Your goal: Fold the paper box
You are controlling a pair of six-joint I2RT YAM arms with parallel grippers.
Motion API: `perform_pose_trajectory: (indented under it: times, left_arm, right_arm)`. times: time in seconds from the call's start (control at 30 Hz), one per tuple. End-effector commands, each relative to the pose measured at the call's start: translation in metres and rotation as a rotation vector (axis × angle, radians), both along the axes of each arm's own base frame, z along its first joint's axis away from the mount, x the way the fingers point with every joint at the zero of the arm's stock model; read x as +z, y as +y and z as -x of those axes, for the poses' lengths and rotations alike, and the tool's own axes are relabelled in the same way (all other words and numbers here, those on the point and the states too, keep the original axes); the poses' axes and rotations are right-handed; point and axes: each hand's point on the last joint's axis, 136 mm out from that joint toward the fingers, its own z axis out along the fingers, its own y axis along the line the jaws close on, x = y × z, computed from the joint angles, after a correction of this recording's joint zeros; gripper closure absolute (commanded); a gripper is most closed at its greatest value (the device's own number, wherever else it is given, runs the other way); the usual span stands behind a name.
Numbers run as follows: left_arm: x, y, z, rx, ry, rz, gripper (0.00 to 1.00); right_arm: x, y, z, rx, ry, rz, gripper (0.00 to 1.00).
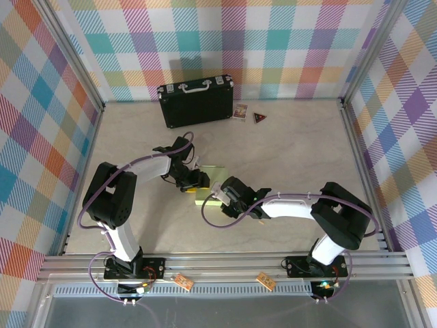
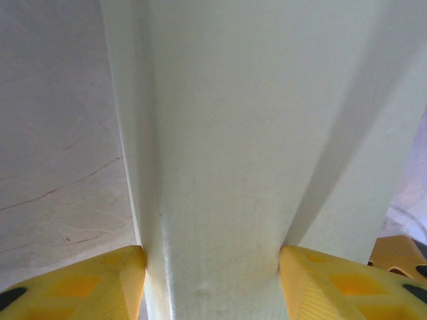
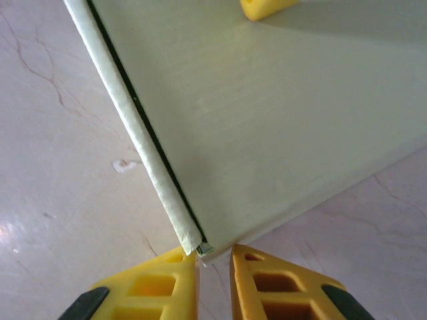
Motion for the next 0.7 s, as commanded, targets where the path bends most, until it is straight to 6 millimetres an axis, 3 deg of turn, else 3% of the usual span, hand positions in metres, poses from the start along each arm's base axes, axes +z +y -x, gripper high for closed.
perform_pose_trajectory:
  times: [0.0, 0.13, 0.3, 0.47, 0.57, 0.67]
  left_arm:
    - [-0.029, 0.018, 0.021, -0.007, 0.105, -0.109, 0.45]
    - [-0.028, 0.018, 0.02, -0.009, 0.105, -0.106, 0.45]
    - [-0.022, 0.016, 0.016, -0.023, 0.106, -0.109, 0.44]
    - [-0.018, 0.019, 0.013, -0.042, 0.109, -0.139, 0.44]
    - [-0.016, 0.018, 0.012, -0.048, 0.108, -0.14, 0.44]
    - [-0.017, 0.019, 0.013, -0.059, 0.109, -0.144, 0.44]
  right_arm:
    - [0.012, 0.034, 0.004, -0.015, 0.069, -0.185, 0.82]
    - [0.02, 0.046, 0.008, -0.003, 0.108, -0.255, 0.78]
    - [0.044, 0.041, 0.007, 0.005, 0.07, -0.298, 0.7]
    - [0.085, -0.005, -0.019, -0.157, 0.027, -0.396, 0.52]
    - [0.095, -0.036, -0.04, -0.264, 0.062, -0.466, 0.46]
    - [0.093, -0.062, -0.067, -0.381, 0.142, -0.497, 0.45]
